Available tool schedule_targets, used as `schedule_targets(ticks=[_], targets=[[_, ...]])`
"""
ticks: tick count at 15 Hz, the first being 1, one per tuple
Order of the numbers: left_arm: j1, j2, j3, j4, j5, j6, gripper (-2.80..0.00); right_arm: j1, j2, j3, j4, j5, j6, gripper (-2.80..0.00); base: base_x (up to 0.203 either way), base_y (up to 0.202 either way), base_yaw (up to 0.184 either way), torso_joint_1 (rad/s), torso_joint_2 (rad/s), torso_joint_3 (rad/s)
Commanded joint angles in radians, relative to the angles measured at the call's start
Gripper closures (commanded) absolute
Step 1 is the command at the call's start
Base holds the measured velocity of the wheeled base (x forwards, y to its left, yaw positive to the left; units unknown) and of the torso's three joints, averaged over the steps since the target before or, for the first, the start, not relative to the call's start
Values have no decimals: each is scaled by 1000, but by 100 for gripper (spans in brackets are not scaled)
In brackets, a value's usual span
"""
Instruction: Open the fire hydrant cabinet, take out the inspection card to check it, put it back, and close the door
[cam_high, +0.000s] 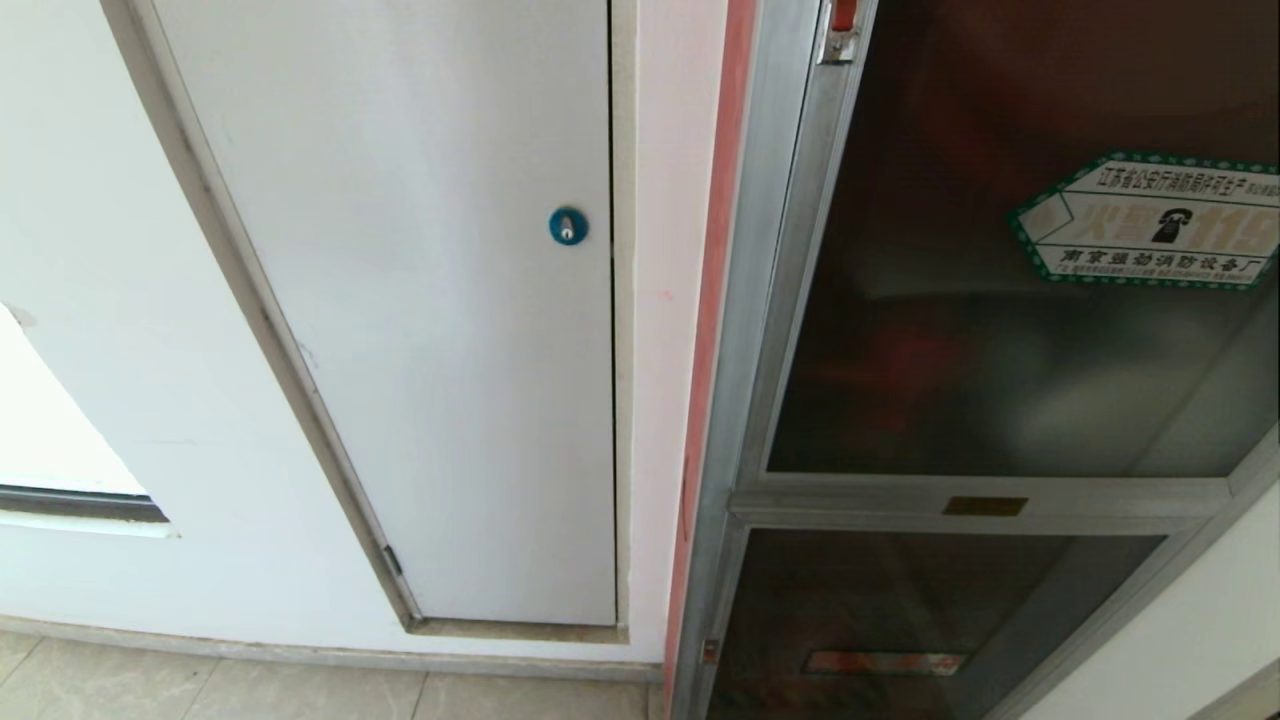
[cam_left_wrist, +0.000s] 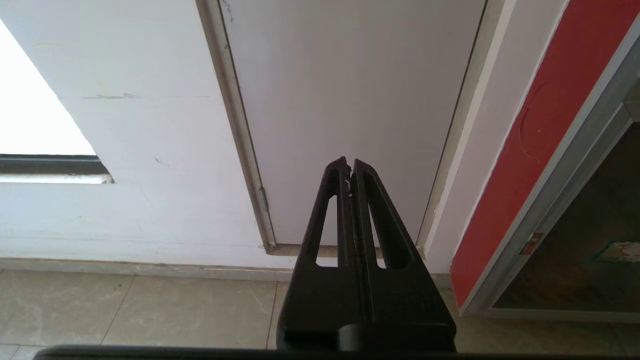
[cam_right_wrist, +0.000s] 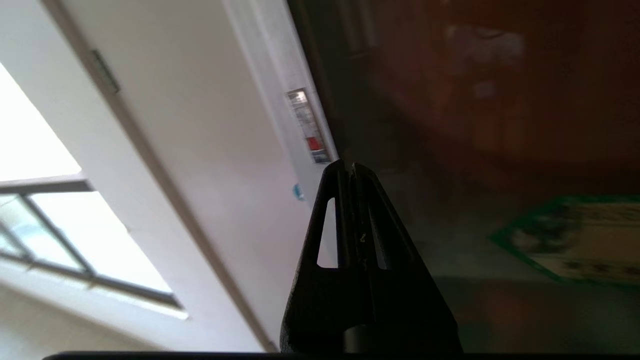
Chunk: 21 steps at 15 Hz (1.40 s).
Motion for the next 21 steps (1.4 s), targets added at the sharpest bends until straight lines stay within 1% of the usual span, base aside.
schedule_targets(ticks=[1,3,4,6,9,10,11,12,13,14,15,17,19,21], targets=[[0,0,14,0,0,0,0,-21,-138,67,1,-53,-3,0,0,0,0,0,0,0],[0,0,14,0,0,0,0,-60,-250,155,3,-128,-26,0,0,0,0,0,0,0],[0,0,14,0,0,0,0,-83,-316,203,15,-148,-42,0,0,0,0,0,0,0],[0,0,14,0,0,0,0,-147,-449,277,76,-169,-69,0,0,0,0,0,0,0],[0,0,14,0,0,0,0,-273,-621,373,168,-199,-100,0,0,0,0,0,0,0],[0,0,14,0,0,0,0,-290,-672,401,189,-202,-132,0,0,0,0,0,0,0],[0,0,14,0,0,0,0,-297,-722,435,204,-197,-175,0,0,0,0,0,0,0],[0,0,14,0,0,0,0,-299,-771,486,215,-175,-222,0,0,0,0,0,0,0],[0,0,14,0,0,0,0,-299,-803,526,224,-135,-248,0,0,0,0,0,0,0],[0,0,14,0,0,0,0,-299,-820,563,234,-103,-259,0,0,0,0,0,0,0],[0,0,14,0,0,0,0,-299,-831,606,245,-86,-263,0,0,0,0,0,0,0],[0,0,14,0,0,0,0,-293,-843,694,251,-76,-265,0,0,0,0,0,0,0],[0,0,14,0,0,0,0,-260,-875,784,251,-17,-317,0,0,0,0,0,0,0],[0,0,14,0,0,0,0,-254,-922,882,249,1,-335,0,0,0,0,0,0,0]])
